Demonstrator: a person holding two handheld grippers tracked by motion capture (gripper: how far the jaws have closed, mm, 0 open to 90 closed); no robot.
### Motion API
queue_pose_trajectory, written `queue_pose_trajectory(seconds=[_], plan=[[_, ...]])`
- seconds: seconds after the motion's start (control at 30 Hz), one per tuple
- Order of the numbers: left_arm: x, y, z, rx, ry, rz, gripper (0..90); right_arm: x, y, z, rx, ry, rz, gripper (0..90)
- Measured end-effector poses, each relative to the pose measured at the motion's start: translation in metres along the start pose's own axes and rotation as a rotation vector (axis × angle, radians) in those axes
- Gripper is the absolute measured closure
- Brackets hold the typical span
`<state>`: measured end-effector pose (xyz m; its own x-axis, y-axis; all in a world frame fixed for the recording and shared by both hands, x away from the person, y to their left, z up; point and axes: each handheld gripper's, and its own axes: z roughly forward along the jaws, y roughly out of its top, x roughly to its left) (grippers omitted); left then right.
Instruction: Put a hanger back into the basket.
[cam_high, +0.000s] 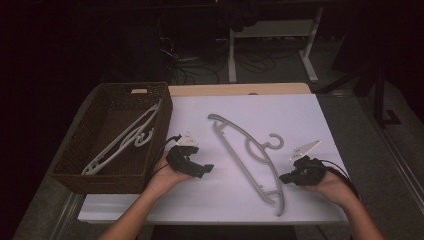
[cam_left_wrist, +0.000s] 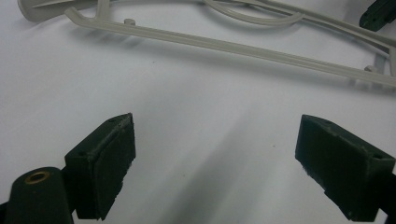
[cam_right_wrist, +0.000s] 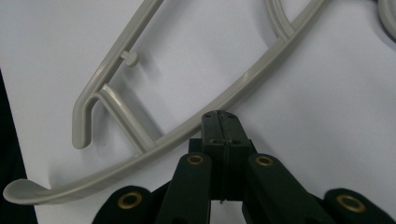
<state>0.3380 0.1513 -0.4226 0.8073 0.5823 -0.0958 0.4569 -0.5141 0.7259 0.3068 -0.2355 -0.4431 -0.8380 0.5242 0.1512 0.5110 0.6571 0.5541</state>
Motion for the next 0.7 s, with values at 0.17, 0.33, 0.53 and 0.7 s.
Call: queue_pose_trajectory(seconds=[0.17, 0.33, 0.53, 0.7], plan=[[0.000, 0.000, -0.001, -0.002, 0.003, -0.002, 12.1, 0.004, 0.005, 0.007, -0.005, 0.034, -0.013, 89.1], [0.001, 0.001, -0.003, -0.006, 0.012, -0.002, 12.1, 0.014, 0.017, 0.021, 0.008, 0.070, -0.051, 89.0], [0.004, 0.000, -0.005, -0.006, 0.027, -0.013, 12.2, 0.032, 0.043, 0.042, 0.017, 0.110, -0.134, 89.1], [0.005, 0.000, -0.005, -0.006, 0.031, -0.016, 12.5, 0.046, 0.066, 0.061, 0.012, 0.145, -0.187, 89.0]])
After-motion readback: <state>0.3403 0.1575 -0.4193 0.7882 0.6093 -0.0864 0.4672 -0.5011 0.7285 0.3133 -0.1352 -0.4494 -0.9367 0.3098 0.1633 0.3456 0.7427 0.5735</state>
